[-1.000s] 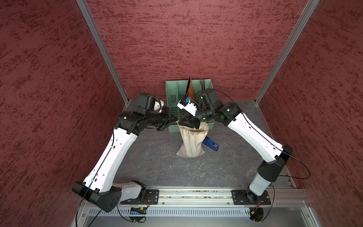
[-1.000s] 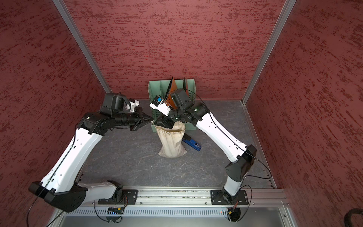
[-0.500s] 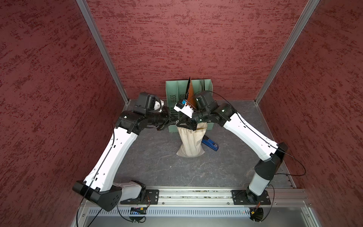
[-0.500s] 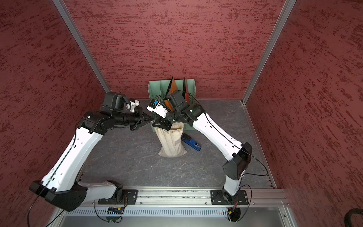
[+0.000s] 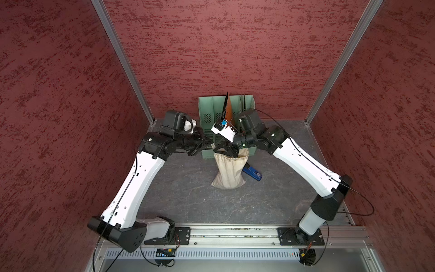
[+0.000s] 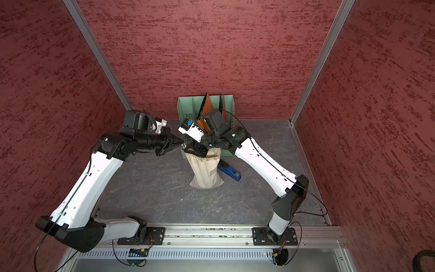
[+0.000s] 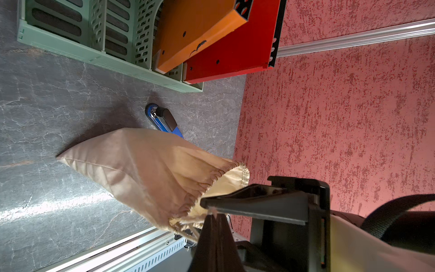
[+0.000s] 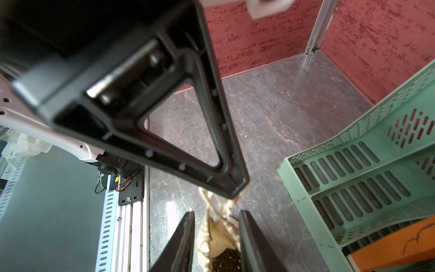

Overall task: Close the soil bag
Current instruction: Frap the soil bag at the center of the board.

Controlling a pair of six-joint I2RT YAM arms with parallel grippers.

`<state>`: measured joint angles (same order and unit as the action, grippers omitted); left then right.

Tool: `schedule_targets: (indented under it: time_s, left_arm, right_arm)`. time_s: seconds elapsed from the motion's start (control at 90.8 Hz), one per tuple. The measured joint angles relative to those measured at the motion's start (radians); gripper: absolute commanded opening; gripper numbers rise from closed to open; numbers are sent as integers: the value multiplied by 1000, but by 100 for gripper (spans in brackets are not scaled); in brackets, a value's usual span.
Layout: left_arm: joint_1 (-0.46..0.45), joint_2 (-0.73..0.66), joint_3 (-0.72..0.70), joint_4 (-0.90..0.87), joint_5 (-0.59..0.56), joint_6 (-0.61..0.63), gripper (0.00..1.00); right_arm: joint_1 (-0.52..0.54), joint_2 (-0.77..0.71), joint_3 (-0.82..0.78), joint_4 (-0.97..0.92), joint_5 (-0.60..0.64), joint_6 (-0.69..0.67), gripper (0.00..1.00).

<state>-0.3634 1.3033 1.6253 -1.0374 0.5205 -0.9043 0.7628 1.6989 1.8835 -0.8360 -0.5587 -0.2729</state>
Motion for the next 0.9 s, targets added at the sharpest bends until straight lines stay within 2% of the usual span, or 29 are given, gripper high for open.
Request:
schedule_targets:
  time_s: [0.397,0.793,0.904]
  left_arm:
    - [5,3,13,-2,9,3,0]
    - [6,12,26,-3,16,4,0]
    - [13,12,26,-6,16,4,0]
  right_arm:
    - [0,36,37,-4,-21,3,36]
    - [3,97,60,-6,-36,-8,8]
    - [6,96,54,2,-37,-8,5]
